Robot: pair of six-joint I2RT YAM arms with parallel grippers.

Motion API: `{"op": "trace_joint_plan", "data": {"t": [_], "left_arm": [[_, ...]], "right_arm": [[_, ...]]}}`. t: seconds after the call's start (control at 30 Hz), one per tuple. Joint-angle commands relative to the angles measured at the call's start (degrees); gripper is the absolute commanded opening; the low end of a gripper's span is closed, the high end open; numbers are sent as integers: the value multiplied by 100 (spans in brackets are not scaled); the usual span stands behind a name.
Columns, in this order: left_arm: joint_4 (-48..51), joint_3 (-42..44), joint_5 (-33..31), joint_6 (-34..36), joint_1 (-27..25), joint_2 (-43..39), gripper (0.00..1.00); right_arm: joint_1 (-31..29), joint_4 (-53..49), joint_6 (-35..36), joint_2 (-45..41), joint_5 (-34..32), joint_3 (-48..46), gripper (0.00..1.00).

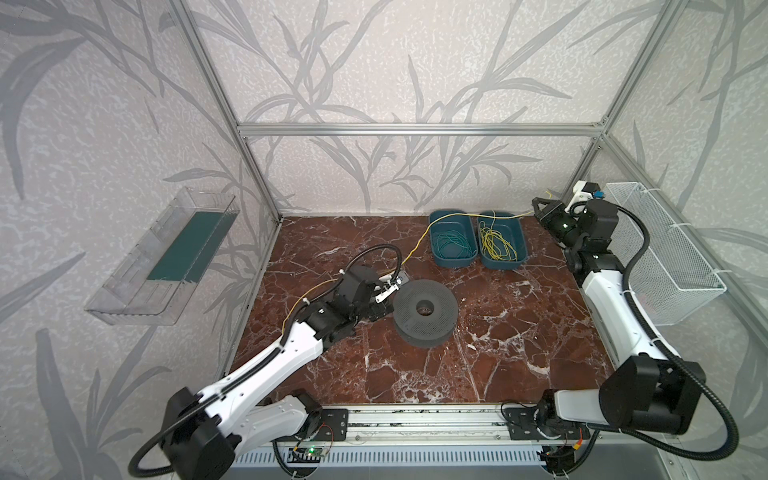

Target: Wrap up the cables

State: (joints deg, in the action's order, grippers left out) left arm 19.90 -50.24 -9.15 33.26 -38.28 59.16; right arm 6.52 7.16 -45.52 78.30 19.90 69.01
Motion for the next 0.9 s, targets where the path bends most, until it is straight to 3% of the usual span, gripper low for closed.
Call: {"op": "trace_joint_plan", "data": {"t": [0.0,0.2,0.33,0.43,0.57,0.7,0.87], "left_arm": [[685,-228,852,-757,-74,-515,99],[1335,-685,1741,-1207,-94,-1135,92],[420,-1186,2102,-1396,-100,-1005,86],[-129,-1942,2038,-1137,-148,-253,89],[-498,-3002,1831,-227,-433,1221,94],[-1212,-3528,1707,542,-701,2510,97],[-2008,-3777,1761,886,-870,3385,89]], "right_arm": [[-10,45,184,-58,-181,136,0],[-252,-10,315,11,-214,263,0],[-547,-95,472,-121,-231,163,0],[-651,-150,497,-302,-190,37,0],[-809,-241,517,-564,-99,-105,0],[-930,-276,406,-757,43,-207,0],[-1086,-361,371,-982,172,-282,0]]}}
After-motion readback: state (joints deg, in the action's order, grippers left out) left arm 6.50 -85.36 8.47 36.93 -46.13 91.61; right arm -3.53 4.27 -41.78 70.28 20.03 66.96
